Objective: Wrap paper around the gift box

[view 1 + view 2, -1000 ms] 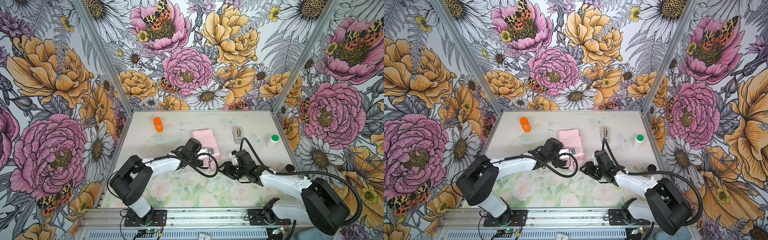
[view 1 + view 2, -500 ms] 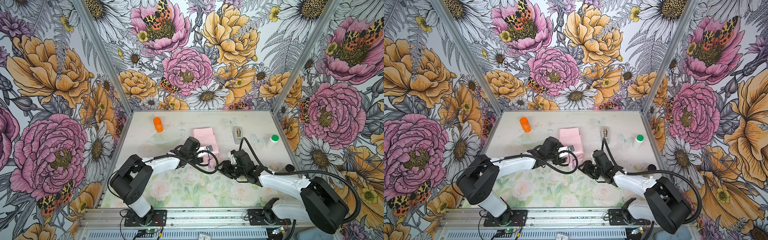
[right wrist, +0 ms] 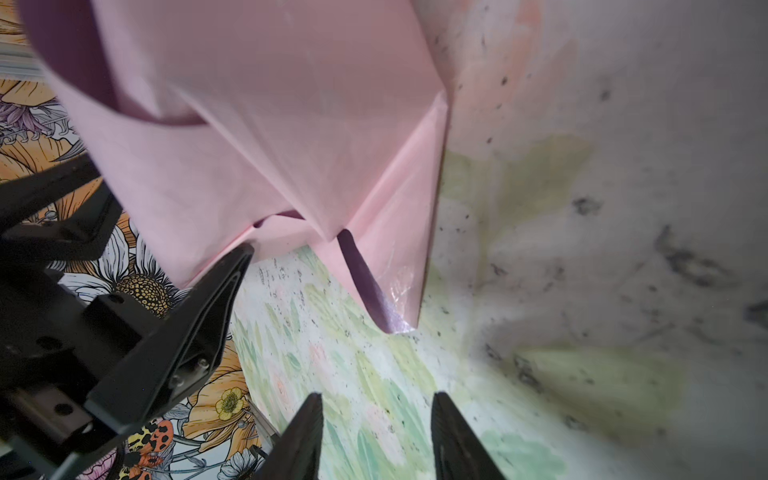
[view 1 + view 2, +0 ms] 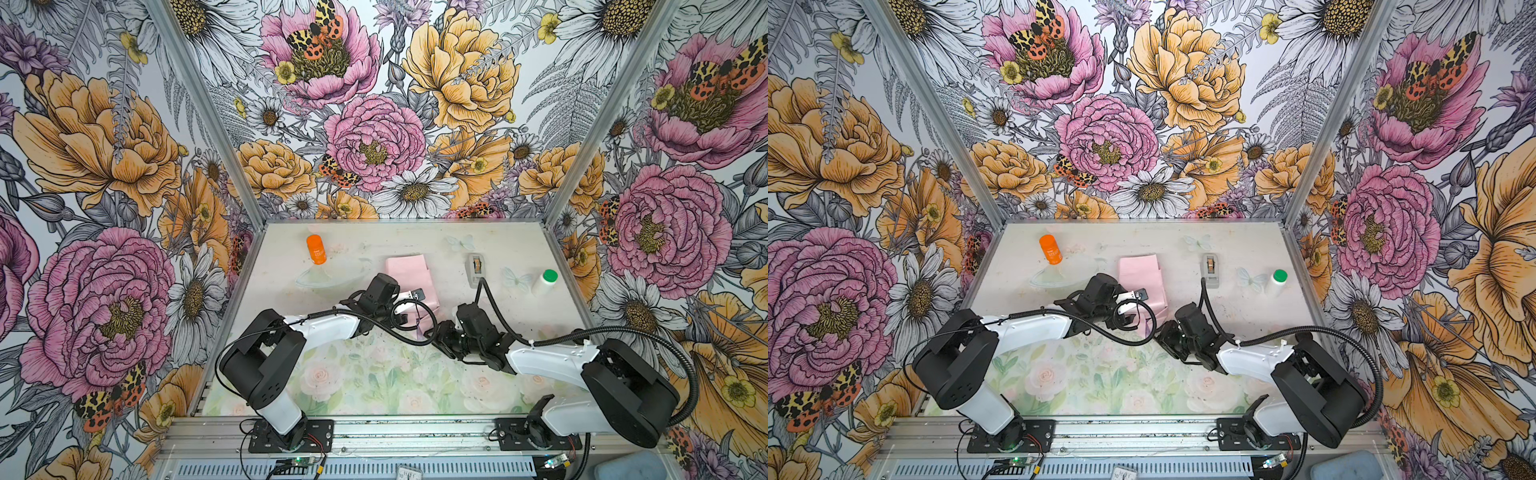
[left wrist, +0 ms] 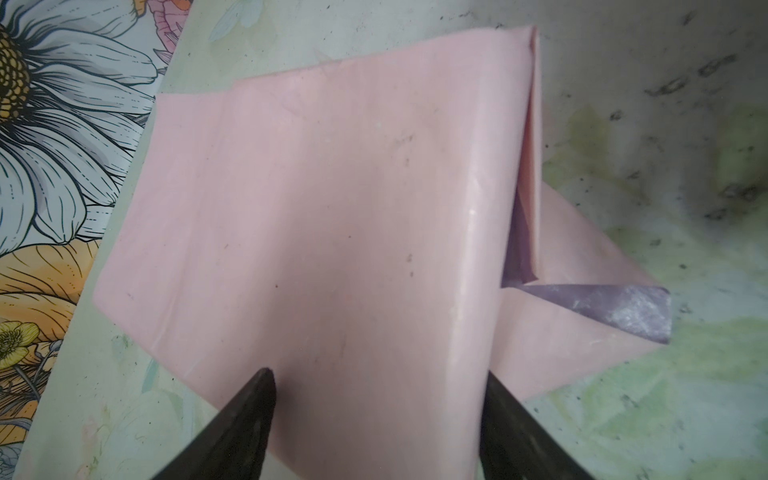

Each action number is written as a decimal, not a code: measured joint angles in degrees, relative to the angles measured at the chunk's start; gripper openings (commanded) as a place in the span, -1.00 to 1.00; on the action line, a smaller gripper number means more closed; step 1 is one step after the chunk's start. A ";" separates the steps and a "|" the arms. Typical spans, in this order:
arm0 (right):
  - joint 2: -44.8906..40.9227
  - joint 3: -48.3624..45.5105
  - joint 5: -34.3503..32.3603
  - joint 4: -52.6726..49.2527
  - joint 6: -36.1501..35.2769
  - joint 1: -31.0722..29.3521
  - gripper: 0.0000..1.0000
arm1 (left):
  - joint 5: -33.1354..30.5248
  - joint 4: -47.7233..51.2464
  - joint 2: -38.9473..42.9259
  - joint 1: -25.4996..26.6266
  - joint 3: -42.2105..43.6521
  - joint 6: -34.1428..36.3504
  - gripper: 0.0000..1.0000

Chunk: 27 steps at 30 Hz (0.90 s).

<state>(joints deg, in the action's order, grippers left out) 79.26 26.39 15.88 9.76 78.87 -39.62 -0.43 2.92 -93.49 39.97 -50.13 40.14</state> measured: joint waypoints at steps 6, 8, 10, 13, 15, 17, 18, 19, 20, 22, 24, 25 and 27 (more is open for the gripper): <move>1.73 0.00 -3.56 0.39 3.67 -1.84 -0.02 | 0.33 -0.02 0.00 -0.02 -0.02 -0.85 0.46; 2.54 0.00 -4.37 0.48 4.17 -1.86 -0.02 | 0.42 -0.02 0.00 -0.02 -0.02 -0.87 0.46; 3.41 0.00 -5.22 1.03 4.70 -1.84 -0.02 | 0.44 -0.02 0.00 -0.02 -0.02 -0.90 0.45; 4.55 0.24 -6.14 2.78 5.44 -1.84 -0.04 | 0.52 0.00 0.04 -0.02 -0.02 -1.03 0.45; 5.77 0.90 -6.25 3.72 5.79 -1.84 -0.06 | 0.63 0.00 0.07 -0.02 -0.02 -1.09 0.45; 7.52 1.55 -6.27 5.70 6.29 -2.08 -0.09 | 0.85 0.00 0.11 -0.02 -0.02 -1.22 0.45; 8.13 1.66 -6.32 6.54 6.71 -2.12 -0.10 | 0.96 0.02 0.15 -0.04 -0.02 -1.27 0.45; 8.66 1.70 -6.34 7.43 7.08 -2.19 -0.12 | 1.09 0.02 0.17 -0.07 -0.02 -1.27 0.45; 9.14 1.75 -6.47 8.24 7.39 -2.36 -0.13 | 1.16 0.02 0.22 -0.09 -0.02 -1.29 0.45; 10.01 1.97 -6.67 9.49 7.78 -2.49 -0.13 | 1.44 0.22 0.37 -0.09 -0.02 -1.29 0.45; 10.58 2.08 -6.75 10.49 8.15 -2.64 -0.14 | 1.75 0.37 0.48 -0.09 0.00 -1.31 0.44; 10.80 2.08 -6.93 10.93 8.35 -2.71 -0.14 | 1.92 0.44 0.48 -0.09 0.00 -1.31 0.44; 11.13 2.08 -7.34 11.89 8.59 -2.75 -0.14 | 2.16 0.46 0.48 -0.09 0.00 -1.31 0.44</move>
<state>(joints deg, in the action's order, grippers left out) 90.39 28.47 8.54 21.65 87.46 -42.37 1.74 3.38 -93.01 39.88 -50.13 38.83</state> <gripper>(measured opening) 0.431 0.722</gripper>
